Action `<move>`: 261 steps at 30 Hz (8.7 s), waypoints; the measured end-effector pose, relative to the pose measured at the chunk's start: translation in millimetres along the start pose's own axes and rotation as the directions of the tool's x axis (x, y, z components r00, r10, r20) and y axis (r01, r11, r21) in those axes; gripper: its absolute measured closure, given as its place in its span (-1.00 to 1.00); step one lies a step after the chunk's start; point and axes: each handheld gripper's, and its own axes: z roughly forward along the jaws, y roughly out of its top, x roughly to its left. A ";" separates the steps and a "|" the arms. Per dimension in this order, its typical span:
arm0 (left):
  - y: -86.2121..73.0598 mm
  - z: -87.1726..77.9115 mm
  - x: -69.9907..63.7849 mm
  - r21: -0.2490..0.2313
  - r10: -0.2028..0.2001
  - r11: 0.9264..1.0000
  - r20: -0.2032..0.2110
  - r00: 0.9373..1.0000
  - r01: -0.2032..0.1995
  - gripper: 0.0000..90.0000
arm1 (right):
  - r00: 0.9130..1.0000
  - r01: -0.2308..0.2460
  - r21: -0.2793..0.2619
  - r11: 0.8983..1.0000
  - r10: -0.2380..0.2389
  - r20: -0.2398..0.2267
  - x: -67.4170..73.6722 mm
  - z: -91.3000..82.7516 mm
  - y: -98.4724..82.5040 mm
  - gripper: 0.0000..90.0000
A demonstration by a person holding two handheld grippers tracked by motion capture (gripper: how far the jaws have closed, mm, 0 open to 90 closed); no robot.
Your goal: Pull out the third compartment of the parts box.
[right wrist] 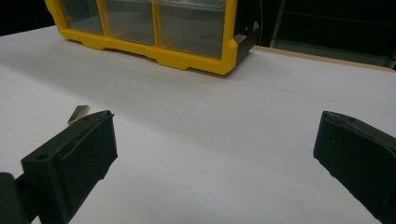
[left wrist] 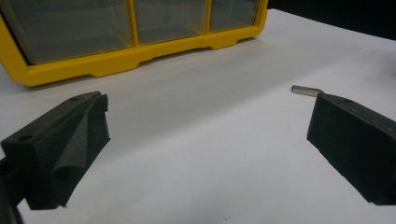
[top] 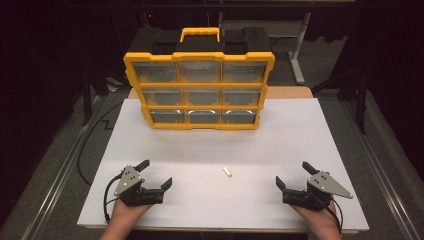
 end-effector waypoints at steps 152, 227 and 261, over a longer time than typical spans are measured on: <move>-2.5 1.6 0.5 0.011 -0.014 1.000 0.019 1.000 0.014 -1.00 | 0.321 0.865 0.417 0.280 -0.946 -0.031 52.0 79.6 18.1 -0.99; 0.1 3.8 1.9 -0.029 0.015 0.999 0.040 0.999 -0.014 -0.99 | 0.202 0.898 0.315 0.306 -0.925 0.321 99.0 134.4 149.9 0.22; 1.0 3.9 0.0 -0.033 0.022 0.999 0.047 0.999 -0.021 -0.99 | 0.141 0.896 0.334 0.291 -0.902 0.409 94.4 145.3 212.4 0.61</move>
